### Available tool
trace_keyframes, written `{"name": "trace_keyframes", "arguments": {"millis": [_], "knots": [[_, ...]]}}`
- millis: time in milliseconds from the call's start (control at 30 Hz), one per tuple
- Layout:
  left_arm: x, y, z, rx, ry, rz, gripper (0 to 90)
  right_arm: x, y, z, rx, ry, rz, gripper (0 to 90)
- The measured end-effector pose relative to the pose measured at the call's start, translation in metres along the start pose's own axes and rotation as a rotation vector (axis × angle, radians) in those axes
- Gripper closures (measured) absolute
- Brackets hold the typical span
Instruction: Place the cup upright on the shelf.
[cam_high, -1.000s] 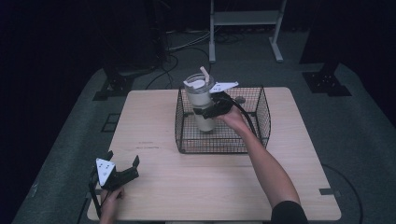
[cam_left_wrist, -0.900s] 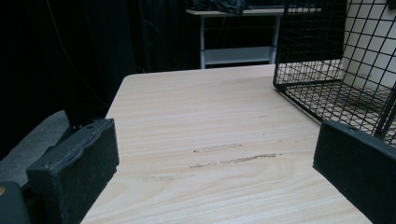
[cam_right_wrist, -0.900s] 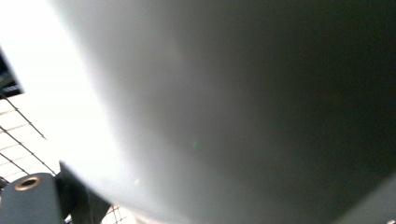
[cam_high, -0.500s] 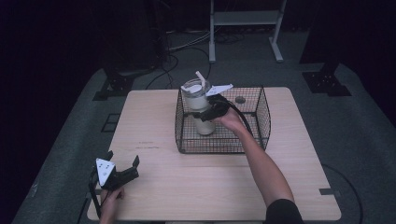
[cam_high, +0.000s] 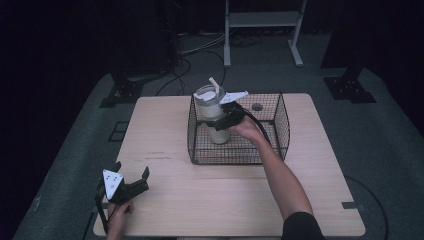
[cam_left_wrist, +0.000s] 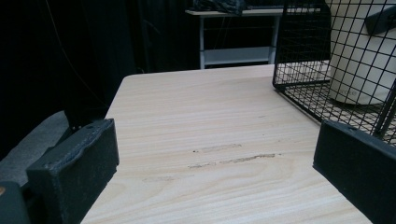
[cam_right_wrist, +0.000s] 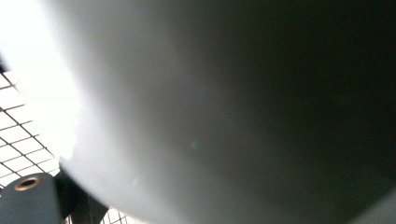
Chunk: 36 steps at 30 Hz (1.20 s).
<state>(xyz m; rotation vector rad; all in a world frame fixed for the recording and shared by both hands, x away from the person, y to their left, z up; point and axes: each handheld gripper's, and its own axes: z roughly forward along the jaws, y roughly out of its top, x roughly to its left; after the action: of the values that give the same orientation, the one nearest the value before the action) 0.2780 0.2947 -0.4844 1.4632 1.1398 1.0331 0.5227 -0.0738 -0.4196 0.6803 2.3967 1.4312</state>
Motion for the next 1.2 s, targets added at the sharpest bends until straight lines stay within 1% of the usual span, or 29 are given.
{"name": "trace_keyframes", "arguments": {"millis": [100,300,467,533,633,700,767,1033,1100,1200], "knots": [[-0.0001,0.0001,-0.0002,0.002,0.001,0.002,0.0,0.0004,-0.0006,0.0001,0.001,-0.003,-0.012,8.7],[-0.0003,0.0,-0.0002,0.001,0.0,0.003,0.0,-0.0006,-0.0024,-0.0007,-0.003,0.002,-0.009,8.6],[-0.0004,0.0,0.0,0.0,0.0,0.003,0.0,-0.0005,-0.0033,-0.0022,0.005,0.008,-0.017,8.7],[-0.0005,0.0,-0.0001,0.0,0.001,0.004,0.0,-0.0005,-0.0037,-0.0029,0.01,0.014,-0.035,8.6],[-0.0006,0.0,-0.0001,0.0,0.001,0.005,0.0,0.0004,-0.0038,-0.0035,0.012,0.016,-0.043,8.6],[-0.0007,0.0,-0.0001,0.0,0.002,0.005,0.0,0.0013,-0.0036,-0.0031,0.011,0.016,-0.063,8.6],[-0.0006,0.0,-0.0001,-0.001,0.001,0.005,0.0,0.0016,-0.0035,-0.0033,0.012,0.016,-0.065,8.6],[-0.0005,0.0,-0.0001,0.0,0.001,0.004,0.0,-0.0007,-0.0057,-0.0052,0.01,0.028,-0.049,8.5],[-0.0005,0.0,-0.0001,0.0,0.001,0.004,0.0,-0.0017,-0.0064,-0.0069,0.019,0.032,-0.036,8.3],[-0.0006,0.0,-0.0001,0.001,0.001,0.004,0.0,-0.0031,-0.0068,-0.0078,0.02,0.035,-0.041,8.1]]}}
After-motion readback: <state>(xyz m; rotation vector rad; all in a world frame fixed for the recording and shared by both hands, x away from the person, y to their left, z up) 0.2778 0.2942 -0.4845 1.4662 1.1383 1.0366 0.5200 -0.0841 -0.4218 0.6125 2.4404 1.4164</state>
